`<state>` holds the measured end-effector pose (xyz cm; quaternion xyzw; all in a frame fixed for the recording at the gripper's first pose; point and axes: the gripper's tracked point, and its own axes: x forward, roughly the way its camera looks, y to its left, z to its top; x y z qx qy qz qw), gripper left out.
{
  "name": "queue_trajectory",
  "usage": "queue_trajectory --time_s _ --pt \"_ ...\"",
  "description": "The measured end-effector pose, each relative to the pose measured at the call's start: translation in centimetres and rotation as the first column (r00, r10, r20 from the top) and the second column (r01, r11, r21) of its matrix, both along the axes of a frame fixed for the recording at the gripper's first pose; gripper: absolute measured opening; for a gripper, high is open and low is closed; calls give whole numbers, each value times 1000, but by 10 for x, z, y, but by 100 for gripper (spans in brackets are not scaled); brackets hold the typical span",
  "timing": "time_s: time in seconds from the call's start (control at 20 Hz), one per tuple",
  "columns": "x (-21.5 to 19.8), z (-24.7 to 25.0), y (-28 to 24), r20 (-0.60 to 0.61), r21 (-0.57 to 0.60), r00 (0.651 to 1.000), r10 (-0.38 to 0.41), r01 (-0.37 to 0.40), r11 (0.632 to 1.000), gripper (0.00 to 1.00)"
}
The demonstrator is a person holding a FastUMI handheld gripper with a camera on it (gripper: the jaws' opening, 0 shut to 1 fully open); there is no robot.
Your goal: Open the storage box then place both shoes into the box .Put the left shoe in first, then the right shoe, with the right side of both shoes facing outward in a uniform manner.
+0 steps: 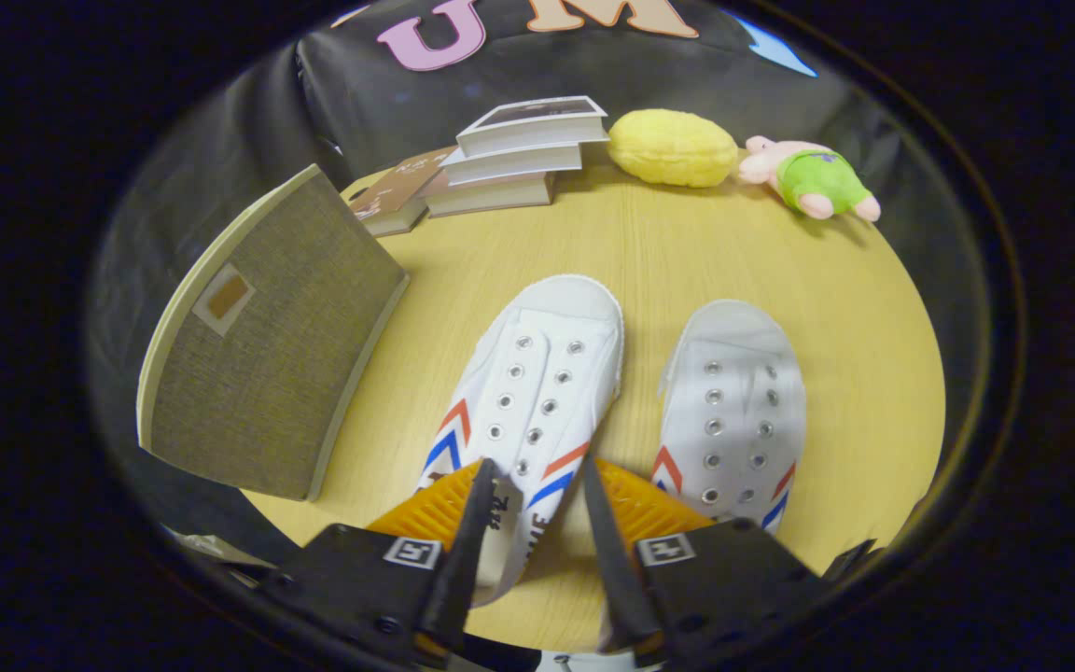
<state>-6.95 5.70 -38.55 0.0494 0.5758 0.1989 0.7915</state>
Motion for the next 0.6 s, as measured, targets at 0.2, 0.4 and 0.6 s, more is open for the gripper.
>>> queue_trajectory --time_s 0.2,0.4,0.6 --pt "-5 -3 4 -43 34 999 -17 19 999 48" --pt "-4 -5 -1 -112 83 988 -107 117 990 27" --pt "-5 -8 -1 -202 143 951 -234 265 954 12"
